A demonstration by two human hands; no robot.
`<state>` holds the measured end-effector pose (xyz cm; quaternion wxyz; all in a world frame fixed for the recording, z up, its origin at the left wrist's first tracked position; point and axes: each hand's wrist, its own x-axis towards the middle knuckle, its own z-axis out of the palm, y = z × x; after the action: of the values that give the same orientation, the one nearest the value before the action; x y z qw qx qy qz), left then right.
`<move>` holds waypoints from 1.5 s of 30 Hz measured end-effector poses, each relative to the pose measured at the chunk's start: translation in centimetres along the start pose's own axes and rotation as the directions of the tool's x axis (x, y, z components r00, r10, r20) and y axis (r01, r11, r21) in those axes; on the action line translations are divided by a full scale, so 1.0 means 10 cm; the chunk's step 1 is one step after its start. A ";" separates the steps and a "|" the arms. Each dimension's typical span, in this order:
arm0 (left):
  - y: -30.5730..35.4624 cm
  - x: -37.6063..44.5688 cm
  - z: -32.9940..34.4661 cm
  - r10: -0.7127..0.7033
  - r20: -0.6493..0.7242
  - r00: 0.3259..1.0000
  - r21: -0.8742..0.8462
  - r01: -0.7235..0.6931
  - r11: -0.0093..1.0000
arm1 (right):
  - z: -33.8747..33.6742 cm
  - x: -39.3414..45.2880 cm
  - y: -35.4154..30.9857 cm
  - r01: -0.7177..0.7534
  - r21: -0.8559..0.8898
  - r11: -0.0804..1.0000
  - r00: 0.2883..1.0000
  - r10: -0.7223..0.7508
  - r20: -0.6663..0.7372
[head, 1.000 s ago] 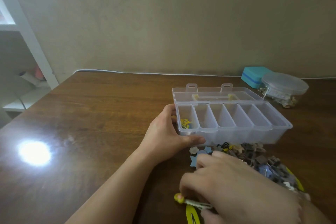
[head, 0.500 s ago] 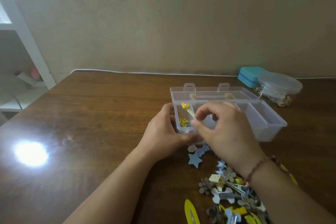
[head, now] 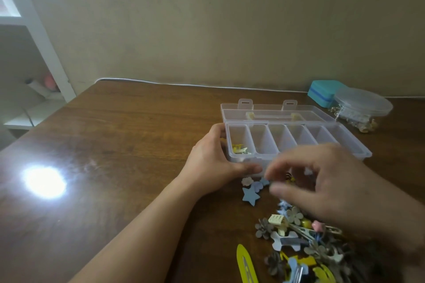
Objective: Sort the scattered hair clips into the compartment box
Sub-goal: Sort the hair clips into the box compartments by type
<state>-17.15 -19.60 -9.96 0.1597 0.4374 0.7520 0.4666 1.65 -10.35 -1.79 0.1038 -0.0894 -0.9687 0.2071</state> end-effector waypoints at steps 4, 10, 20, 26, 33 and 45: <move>0.01 0.00 0.02 -0.014 -0.007 1.000 -0.007 0.014 1.000 | 0.08 -0.03 -0.12 0.185 -0.089 0.979 0.910 -0.136 0.392; 0.00 0.00 0.02 -0.001 -0.011 1.000 0.019 0.001 1.000 | 0.53 -0.07 -0.15 0.510 -0.270 0.817 0.825 -0.375 0.422; 0.01 0.01 0.02 -0.003 -0.009 1.000 0.026 0.003 1.000 | 0.34 -0.01 -0.13 0.419 -0.133 0.898 0.869 -0.355 0.344; -0.01 0.01 0.01 0.002 -0.014 1.000 0.004 -0.002 1.000 | 0.02 -0.04 -0.10 0.149 0.205 0.967 0.989 -0.149 -0.015; 0.01 0.01 0.02 0.006 -0.012 1.000 0.021 -0.006 1.000 | 0.45 0.35 0.10 -0.189 0.053 0.980 0.853 0.191 -0.485; -0.02 0.02 0.01 0.011 -0.002 1.000 0.028 -0.011 1.000 | 0.45 0.38 0.15 -0.118 -0.246 0.962 0.971 0.059 -0.232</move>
<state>-17.32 -19.43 -10.17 0.1502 0.4433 0.7561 0.4574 -2.89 -9.85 -5.78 0.1897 -0.1682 -0.9646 0.0725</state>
